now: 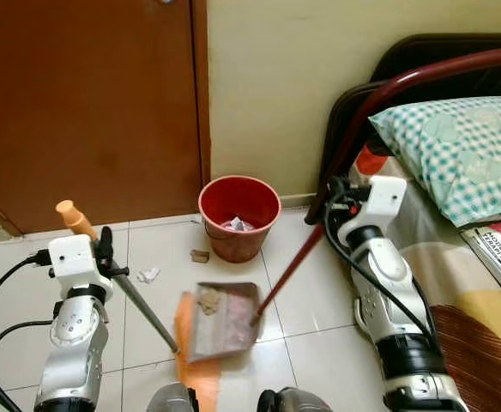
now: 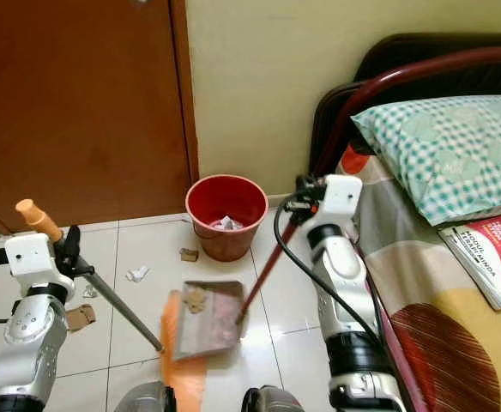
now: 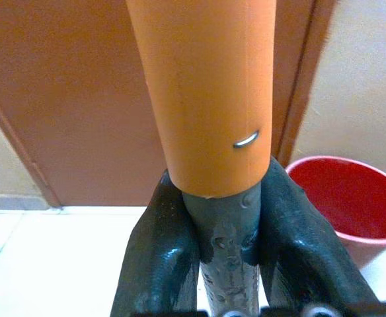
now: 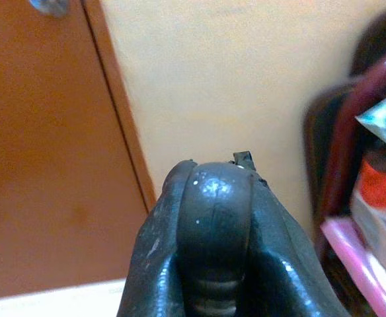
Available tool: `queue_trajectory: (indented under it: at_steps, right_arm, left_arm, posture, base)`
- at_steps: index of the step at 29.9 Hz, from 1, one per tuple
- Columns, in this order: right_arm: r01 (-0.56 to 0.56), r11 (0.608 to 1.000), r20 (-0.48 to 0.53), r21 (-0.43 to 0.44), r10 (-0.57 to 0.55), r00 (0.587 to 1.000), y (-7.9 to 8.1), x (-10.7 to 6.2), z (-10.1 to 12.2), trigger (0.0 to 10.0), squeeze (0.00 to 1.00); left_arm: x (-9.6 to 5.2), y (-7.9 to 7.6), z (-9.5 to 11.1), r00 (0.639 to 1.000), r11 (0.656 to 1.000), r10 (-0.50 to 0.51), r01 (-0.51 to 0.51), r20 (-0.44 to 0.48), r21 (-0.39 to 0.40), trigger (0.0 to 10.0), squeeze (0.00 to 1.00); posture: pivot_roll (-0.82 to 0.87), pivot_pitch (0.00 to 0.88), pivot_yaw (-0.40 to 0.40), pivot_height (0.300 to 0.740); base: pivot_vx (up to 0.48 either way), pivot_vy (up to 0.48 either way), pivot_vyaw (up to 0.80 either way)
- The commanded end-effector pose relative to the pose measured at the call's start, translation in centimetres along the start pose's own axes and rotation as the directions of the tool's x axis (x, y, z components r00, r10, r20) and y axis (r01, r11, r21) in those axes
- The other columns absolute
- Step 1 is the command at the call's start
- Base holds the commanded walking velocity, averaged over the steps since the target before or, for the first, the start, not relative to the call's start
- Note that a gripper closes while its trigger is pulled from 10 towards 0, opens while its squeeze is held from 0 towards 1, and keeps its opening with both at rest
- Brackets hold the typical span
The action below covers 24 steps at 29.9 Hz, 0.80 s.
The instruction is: Sweep floor
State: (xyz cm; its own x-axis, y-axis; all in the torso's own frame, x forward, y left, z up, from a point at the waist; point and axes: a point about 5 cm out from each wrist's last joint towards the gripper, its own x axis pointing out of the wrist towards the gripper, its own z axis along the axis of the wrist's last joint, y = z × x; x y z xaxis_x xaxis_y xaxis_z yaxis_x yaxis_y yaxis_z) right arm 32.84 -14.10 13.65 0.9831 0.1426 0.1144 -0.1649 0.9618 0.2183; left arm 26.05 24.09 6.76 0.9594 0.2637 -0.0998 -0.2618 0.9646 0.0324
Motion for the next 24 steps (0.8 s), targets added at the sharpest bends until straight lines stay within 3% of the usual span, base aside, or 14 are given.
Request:
queue_trajectory:
  at_steps: [1, 5, 7, 14, 18, 24]
  right_arm:
    - [-0.011, 1.0, 0.079, 0.024, 0.009, 0.997, 0.4, 0.7, 2.2, 10.0, 0.0]
    - [-0.019, 0.998, 0.105, 0.06, 0.013, 0.994, 1.0, 1.5, 3.4, 10.0, 0.0]
    - [-0.036, 0.995, 0.15, 0.089, 0.022, 0.988, 1.9, 2.6, 5.3, 10.0, 0.0]
    - [-0.055, 0.99, 0.233, 0.127, 0.025, 0.972, 2.8, 4.8, 9.0, 10.0, 0.0]
    - [-0.056, 0.991, 0.268, 0.125, 0.02, 0.963, 2.9, 5.5, 10.4, 10.0, 0.0]
    - [-0.021, 0.998, 0.388, 0.066, -0.006, 0.921, 2.5, 6.7, 14.3, 10.0, 0.0]
  left_arm:
    - [-0.7, 2.5, -1.7, 0.993, 0.978, 0.084, -0.066, -0.08, 0.199, 10.0, 0.0]
    - [-0.6, 2.6, -1.9, 0.991, 0.975, 0.103, -0.083, -0.084, 0.208, 10.0, 0.0]
    - [-0.6, 2.3, -2.1, 0.99, 0.978, 0.11, -0.092, -0.088, 0.187, 10.0, 0.0]
    - [-0.7, 1.4, -2.5, 0.991, 0.982, 0.095, -0.077, -0.097, 0.171, 10.0, 0.0]
    - [-0.6, 1.0, -2.5, 0.991, 0.984, 0.088, -0.071, -0.098, 0.165, 10.0, 0.0]
    - [-0.5, 0.7, -2.6, 0.992, 0.985, 0.08, -0.063, -0.1, 0.16, 10.0, 0.0]
  posture:
    - [0.03, 0.074, -0.054, 0.74]
    - [0.03, 0.076, -0.057, 0.74]
    - [0.03, 0.077, -0.061, 0.74]
    - [0.02, 0.076, -0.065, 0.74]
    - [0.02, 0.076, -0.067, 0.74]
    - [0.03, 0.076, -0.063, 0.74]
  base:
    - [0.0, 0.0, 0.0]
    - [0.0, 0.0, 0.0]
    - [0.0, 0.0, 0.0]
    - [0.0, 0.0, 0.0]
    - [0.0, 0.0, 0.0]
    - [0.0, 0.0, 0.0]
